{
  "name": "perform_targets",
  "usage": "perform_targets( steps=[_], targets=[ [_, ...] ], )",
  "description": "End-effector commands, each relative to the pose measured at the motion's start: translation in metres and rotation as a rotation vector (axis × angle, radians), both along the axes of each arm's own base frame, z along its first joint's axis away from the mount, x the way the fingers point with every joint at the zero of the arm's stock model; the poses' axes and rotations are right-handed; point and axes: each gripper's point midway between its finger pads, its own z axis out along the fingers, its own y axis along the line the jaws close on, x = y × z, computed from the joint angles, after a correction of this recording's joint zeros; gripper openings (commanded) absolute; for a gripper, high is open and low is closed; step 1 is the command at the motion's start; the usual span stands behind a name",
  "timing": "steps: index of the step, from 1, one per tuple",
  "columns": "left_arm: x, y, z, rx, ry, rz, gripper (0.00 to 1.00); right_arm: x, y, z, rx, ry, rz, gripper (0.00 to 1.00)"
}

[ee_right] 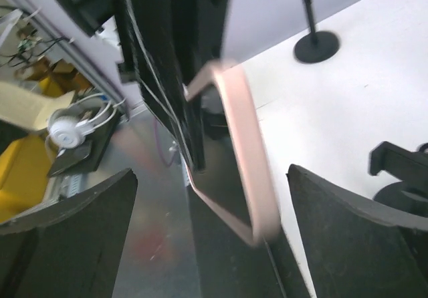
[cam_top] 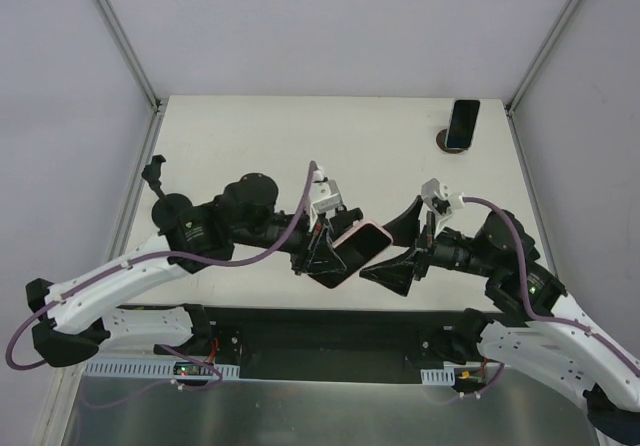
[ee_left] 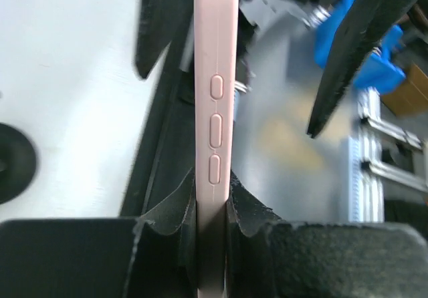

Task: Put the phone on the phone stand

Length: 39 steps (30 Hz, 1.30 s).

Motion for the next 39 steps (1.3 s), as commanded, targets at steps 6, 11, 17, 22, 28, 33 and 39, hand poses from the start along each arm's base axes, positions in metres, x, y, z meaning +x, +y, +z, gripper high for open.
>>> perform_targets(
  steps=[6, 11, 17, 22, 28, 33, 39],
  targets=[
    [0.029, 0.039, 0.110, -0.507, -0.119, 0.349, 0.00, 0.004, 0.019, 0.021, 0.314, 0.025, 0.026, 0.98],
    [0.024, 0.030, 0.115, -0.582, -0.067, 0.312, 0.00, -0.005, 0.039, 0.037, 0.366, 0.019, 0.097, 0.80],
    [0.022, 0.024, 0.118, -0.631, -0.045, 0.287, 0.00, -0.015, 0.054, 0.046, 0.389, 0.003, 0.150, 0.66],
    [0.020, 0.021, 0.117, -0.650, -0.036, 0.266, 0.00, -0.015, 0.056, 0.046, 0.403, 0.014, 0.144, 0.52],
    [0.020, 0.022, 0.120, -0.653, -0.021, 0.276, 0.00, -0.019, 0.062, 0.039, 0.379, 0.017, 0.185, 0.04],
    [0.017, 0.021, 0.114, -0.531, 0.006, 0.262, 0.42, -0.026, 0.057, 0.035, 0.336, -0.041, 0.214, 0.00],
    [0.014, 0.041, 0.114, -0.444, -0.026, 0.250, 0.68, -0.044, 0.046, 0.016, 0.194, -0.089, 0.291, 0.00]
  ],
)
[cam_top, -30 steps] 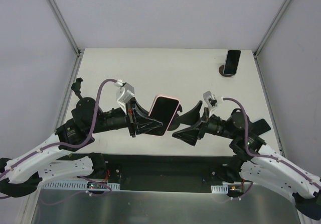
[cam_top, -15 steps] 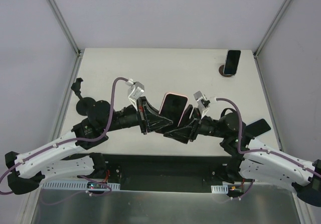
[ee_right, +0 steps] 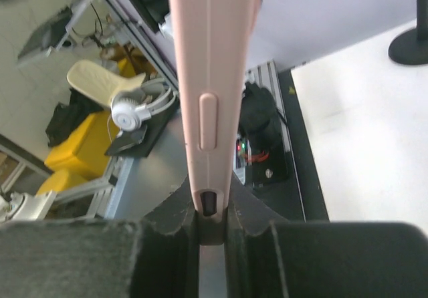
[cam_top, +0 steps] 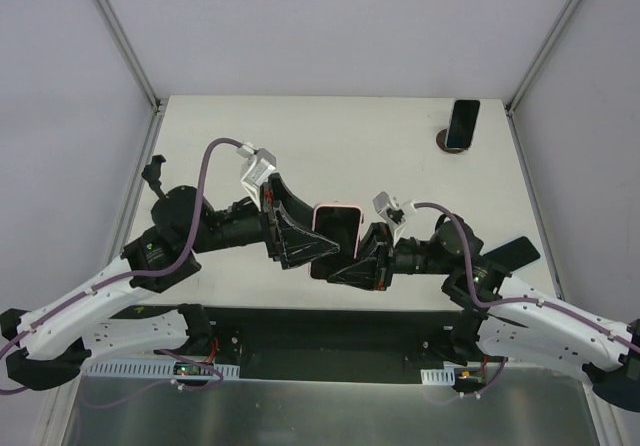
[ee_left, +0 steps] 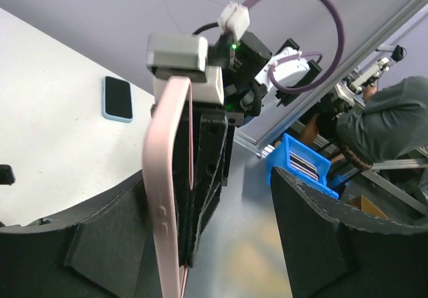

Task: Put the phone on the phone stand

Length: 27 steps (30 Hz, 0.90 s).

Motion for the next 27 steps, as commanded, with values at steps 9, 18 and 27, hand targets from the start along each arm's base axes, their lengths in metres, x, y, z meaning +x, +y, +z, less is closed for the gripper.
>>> perform_targets(
  steps=[9, 18, 27],
  targets=[
    [-0.033, 0.003, 0.009, 0.136, 0.009, -0.316, 0.43, -0.025, -0.026, 0.026, -0.021, -0.171, 0.078, 0.00],
    [-0.029, -0.012, -0.006, 0.203, 0.053, -0.386, 0.59, -0.019, -0.026, 0.014, -0.089, -0.162, 0.050, 0.00],
    [-0.012, -0.017, -0.018, 0.244, 0.013, -0.309, 0.40, -0.017, -0.027, 0.006, -0.120, -0.142, 0.038, 0.00]
  ],
)
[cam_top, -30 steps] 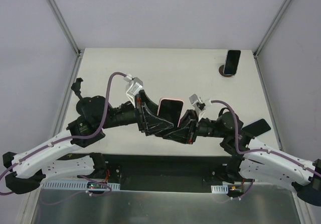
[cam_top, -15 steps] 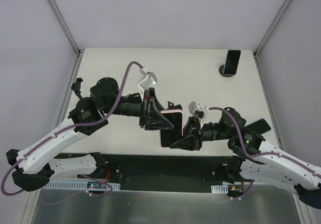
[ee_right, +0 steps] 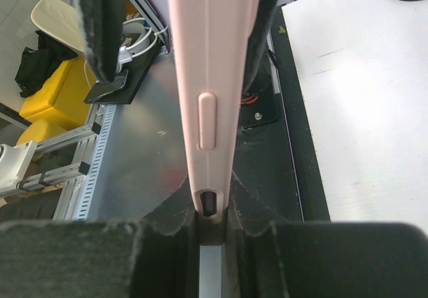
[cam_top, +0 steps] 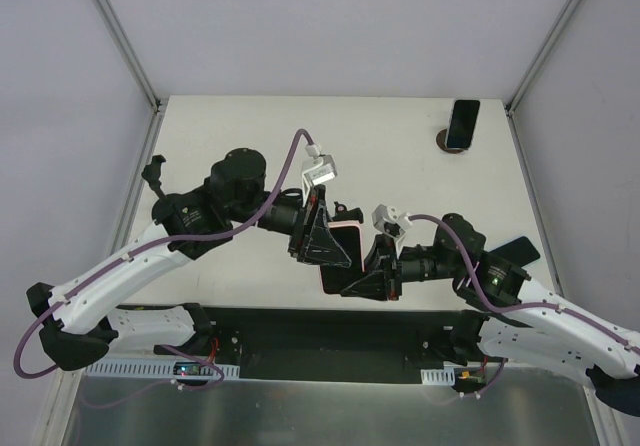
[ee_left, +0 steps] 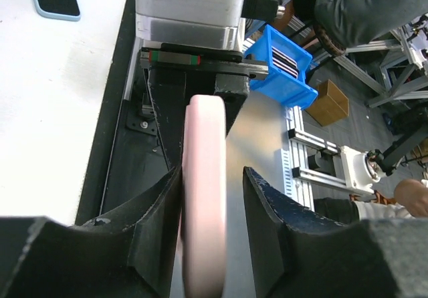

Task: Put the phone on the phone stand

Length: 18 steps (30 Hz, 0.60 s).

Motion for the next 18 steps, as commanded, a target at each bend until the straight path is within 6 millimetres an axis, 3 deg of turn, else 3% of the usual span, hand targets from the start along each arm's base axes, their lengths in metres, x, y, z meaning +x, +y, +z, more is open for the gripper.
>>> perform_targets(
  steps=[1, 7, 14, 15, 16, 17, 18],
  targets=[
    [0.009, 0.003, 0.017, -0.045, -0.100, 0.041, 0.40, 0.002, -0.001, 0.039, 0.107, -0.075, -0.013, 0.00],
    [0.015, 0.000, 0.020, -0.044, -0.111, 0.064, 0.40, 0.001, 0.000, 0.038, 0.105, -0.066, -0.009, 0.00],
    [0.023, -0.001, 0.016, -0.031, -0.124, 0.102, 0.12, 0.004, 0.000, 0.040, 0.111, -0.066, -0.029, 0.00],
    [0.023, -0.003, 0.014, -0.026, -0.122, 0.097, 0.01, 0.008, 0.001, 0.038, 0.105, -0.064, -0.046, 0.00],
    [0.024, -0.003, 0.012, -0.018, -0.122, 0.097, 0.00, 0.011, 0.002, 0.038, 0.103, -0.063, -0.066, 0.05],
    [0.025, -0.003, 0.011, -0.013, -0.125, 0.103, 0.00, 0.025, 0.002, 0.033, 0.076, -0.059, -0.144, 0.23],
    [0.028, -0.001, 0.007, 0.007, -0.134, 0.118, 0.00, 0.033, 0.001, 0.026, 0.044, -0.053, -0.198, 0.63]
  ],
)
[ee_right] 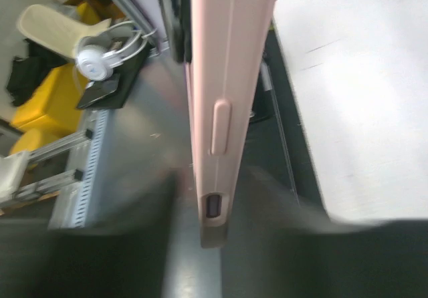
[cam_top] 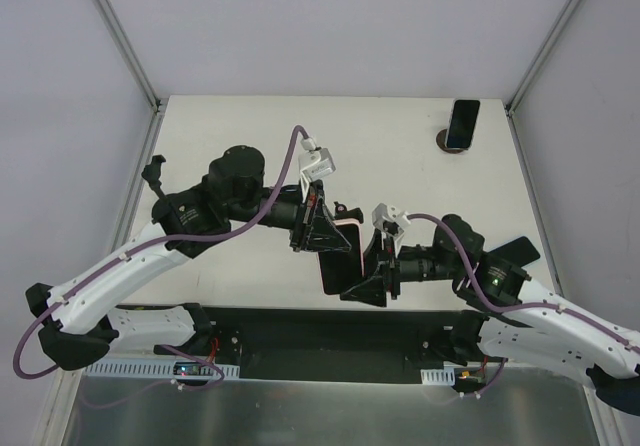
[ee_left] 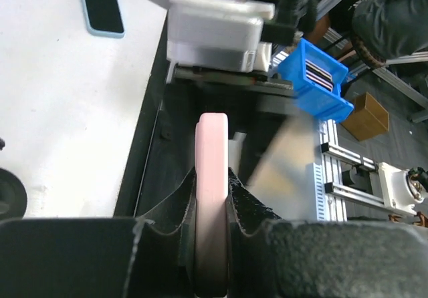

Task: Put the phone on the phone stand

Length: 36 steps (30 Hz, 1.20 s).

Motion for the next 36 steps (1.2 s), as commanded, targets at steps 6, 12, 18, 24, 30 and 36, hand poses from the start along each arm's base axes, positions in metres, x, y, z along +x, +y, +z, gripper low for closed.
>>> perform_targets(
  steps=[6, 12, 18, 24, 30, 36],
  targets=[
    [0.070, 0.038, 0.006, 0.087, -0.139, 0.426, 0.00, 0.120, -0.054, -0.017, -0.161, -0.038, -0.798, 0.97],
    [0.103, 0.092, -0.006, 0.160, -0.113, 0.625, 0.00, 0.158, -0.101, -0.069, -0.494, -0.062, -1.032, 0.96],
    [0.102, 0.089, 0.008, 0.108, -0.182, 0.568, 0.00, 0.175, -0.087, -0.087, -0.618, -0.146, -0.997, 0.78],
    [0.142, 0.071, 0.046, 0.033, -0.324, 0.613, 0.00, 0.191, -0.058, -0.072, -0.517, -0.178, -0.978, 0.59],
    [0.165, 0.053, 0.023, 0.076, -0.347, 0.576, 0.00, 0.197, -0.039, -0.068, -0.510, -0.205, -0.921, 0.50],
    [0.149, 0.064, 0.011, -0.052, -0.394, 0.562, 0.00, 0.202, -0.029, -0.067, -0.478, -0.221, -0.908, 0.44]
  ],
)
